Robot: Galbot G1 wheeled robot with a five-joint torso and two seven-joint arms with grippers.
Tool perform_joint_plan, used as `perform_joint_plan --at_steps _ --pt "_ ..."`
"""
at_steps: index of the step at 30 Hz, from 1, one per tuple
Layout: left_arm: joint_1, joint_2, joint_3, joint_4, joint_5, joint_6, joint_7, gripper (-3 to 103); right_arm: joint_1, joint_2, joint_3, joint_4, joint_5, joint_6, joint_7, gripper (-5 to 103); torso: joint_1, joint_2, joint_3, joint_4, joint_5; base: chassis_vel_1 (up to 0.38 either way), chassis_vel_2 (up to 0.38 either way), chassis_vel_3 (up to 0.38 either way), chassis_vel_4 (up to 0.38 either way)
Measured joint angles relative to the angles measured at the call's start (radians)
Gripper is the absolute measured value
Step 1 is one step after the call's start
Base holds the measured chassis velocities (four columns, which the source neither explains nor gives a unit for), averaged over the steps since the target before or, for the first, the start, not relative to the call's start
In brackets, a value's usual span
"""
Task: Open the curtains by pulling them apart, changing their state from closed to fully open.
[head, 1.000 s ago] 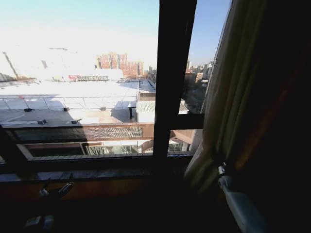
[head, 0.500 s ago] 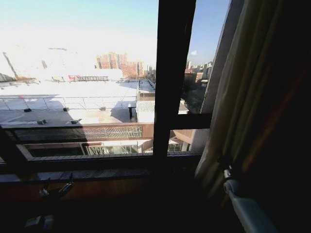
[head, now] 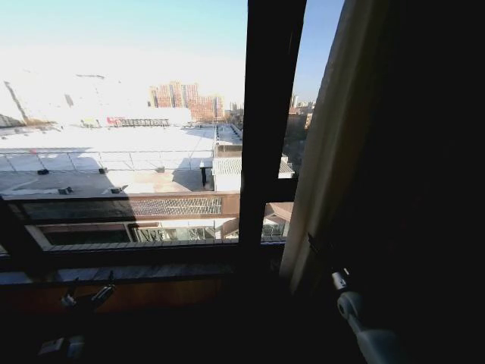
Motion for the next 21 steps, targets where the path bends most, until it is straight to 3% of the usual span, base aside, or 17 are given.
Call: perform_joint_plan --at_steps 1,2,5,7,9,21 --pt "0.0 0.0 0.0 0.0 0.0 0.0 0.0 100 -0.012 -0.001 0.002 0.011 -0.003 0.0 -0.001 70 0.0 0.0 0.0 0.0 0.0 0.0 0.0 0.0 0.0" --pt "0.0 0.0 0.0 0.0 0.0 0.0 0.0 100 -0.012 -0.001 0.002 0.011 -0.003 0.0 -0.001 70 0.0 0.0 0.0 0.0 0.0 0.0 0.0 0.0 0.0" --pt "0.0 0.0 0.0 0.0 0.0 0.0 0.0 100 -0.048 -0.011 0.003 0.035 -0.016 -0.001 -0.004 86 0.0 0.0 0.0 0.0 0.0 0.0 0.0 0.0 0.0" --pt "0.0 0.0 0.0 0.0 0.0 0.0 0.0 100 -0.053 -0.012 0.004 0.039 -0.017 -0.001 -0.004 86 0.0 0.0 0.0 0.0 0.0 0.0 0.0 0.0 0.0" --pt "0.0 0.0 0.0 0.0 0.0 0.0 0.0 100 -0.063 -0.012 0.004 0.044 -0.022 -0.001 -0.007 96 0.0 0.0 0.0 0.0002 0.0001 0.0 0.0 0.0 0.0" --pt "0.0 0.0 0.0 0.0 0.0 0.0 0.0 100 -0.114 0.02 0.0 0.071 -0.053 0.015 -0.015 100 0.0 0.0 0.0 0.0002 0.0001 0.0 0.0 0.0 0.0"
